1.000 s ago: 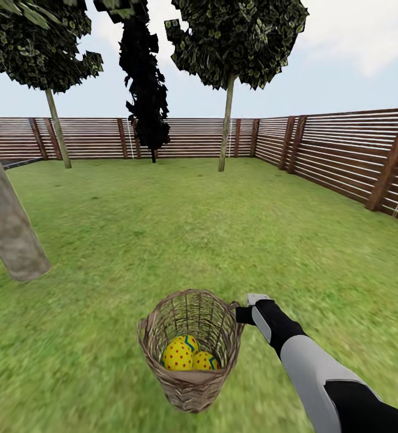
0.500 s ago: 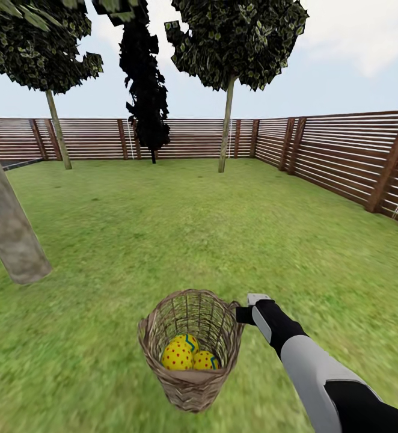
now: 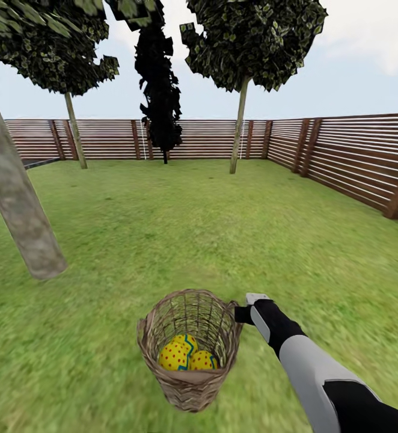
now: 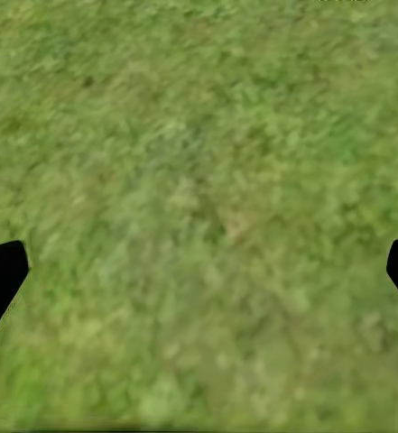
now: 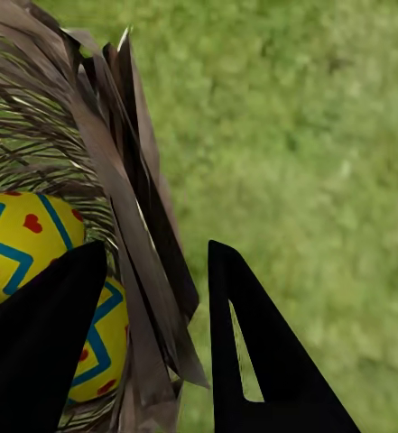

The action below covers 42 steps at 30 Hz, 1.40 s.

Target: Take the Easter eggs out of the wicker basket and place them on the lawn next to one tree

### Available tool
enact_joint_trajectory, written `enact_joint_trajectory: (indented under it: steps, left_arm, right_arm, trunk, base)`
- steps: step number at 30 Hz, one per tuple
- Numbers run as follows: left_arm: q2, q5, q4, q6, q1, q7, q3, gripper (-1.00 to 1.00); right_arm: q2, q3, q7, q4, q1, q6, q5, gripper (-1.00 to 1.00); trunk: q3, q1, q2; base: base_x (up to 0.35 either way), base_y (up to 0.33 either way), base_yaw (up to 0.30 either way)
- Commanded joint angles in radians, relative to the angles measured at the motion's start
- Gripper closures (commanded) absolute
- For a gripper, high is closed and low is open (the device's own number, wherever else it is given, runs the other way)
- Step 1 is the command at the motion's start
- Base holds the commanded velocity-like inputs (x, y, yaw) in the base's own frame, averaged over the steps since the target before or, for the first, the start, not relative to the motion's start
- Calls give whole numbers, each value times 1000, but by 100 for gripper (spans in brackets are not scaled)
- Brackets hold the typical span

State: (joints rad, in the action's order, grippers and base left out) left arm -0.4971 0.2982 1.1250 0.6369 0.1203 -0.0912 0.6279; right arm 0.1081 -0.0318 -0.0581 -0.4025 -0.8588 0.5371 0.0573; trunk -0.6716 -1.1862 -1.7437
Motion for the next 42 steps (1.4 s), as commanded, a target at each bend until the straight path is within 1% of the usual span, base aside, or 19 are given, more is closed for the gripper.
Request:
enact_joint_trajectory:
  steps: [1,32,35,39,42]
  left_arm:
    - [0,11,1,4,1,-9,-1,-100]
    - [3,10,1,1,1,-9,-1,-100]
    - [3,10,2,1,1,-9,-1,-100]
    - [3,10,2,1,1,-9,-1,-100]
    - [3,10,2,1,0,-9,-1,-100]
  right_arm:
    - [1,-5,-5,-2,0,4,14,100]
    - [9,-4,-4,-2,0,4,16,100]
    - [12,-4,-3,-2,0,4,16,100]
    - [13,-4,-3,-2,0,4,16,100]
    - [13,-4,-3,-2,0,4,16,100]
  trunk:
    - [2,4,7]
    - [99,123,224]
    - [99,123,224]
    - [112,138,252]
    - [112,138,252]
  base:
    - [0,0,286]
    - [0,0,277]
    - [0,0,266]
    - [0,0,260]
    - [0,0,252]
